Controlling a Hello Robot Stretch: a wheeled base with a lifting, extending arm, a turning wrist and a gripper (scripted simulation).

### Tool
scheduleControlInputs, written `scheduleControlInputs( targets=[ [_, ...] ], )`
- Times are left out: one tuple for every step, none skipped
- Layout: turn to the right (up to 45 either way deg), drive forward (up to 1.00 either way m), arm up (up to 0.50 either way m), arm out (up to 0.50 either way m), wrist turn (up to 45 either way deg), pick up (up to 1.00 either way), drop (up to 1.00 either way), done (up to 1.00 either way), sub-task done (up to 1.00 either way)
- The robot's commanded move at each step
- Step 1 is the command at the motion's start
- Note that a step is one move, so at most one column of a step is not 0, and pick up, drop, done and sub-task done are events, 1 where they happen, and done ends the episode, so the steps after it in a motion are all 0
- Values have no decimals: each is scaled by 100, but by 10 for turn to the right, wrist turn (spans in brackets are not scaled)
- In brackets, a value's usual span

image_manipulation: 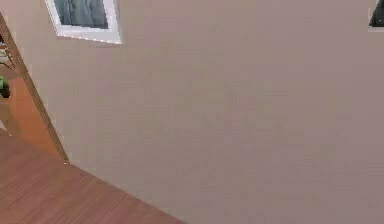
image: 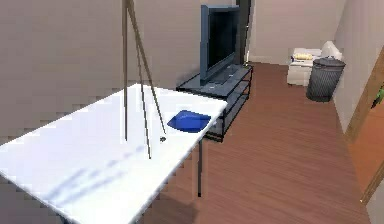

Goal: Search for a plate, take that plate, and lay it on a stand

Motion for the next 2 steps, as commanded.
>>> scheduleControlInputs(
  targets=[
    [180, 0, 0, 0, 0, 0, 0, 0, 0],
    [0, 100, 0, 0, 0, 0, 0, 0, 0]
  ],
)
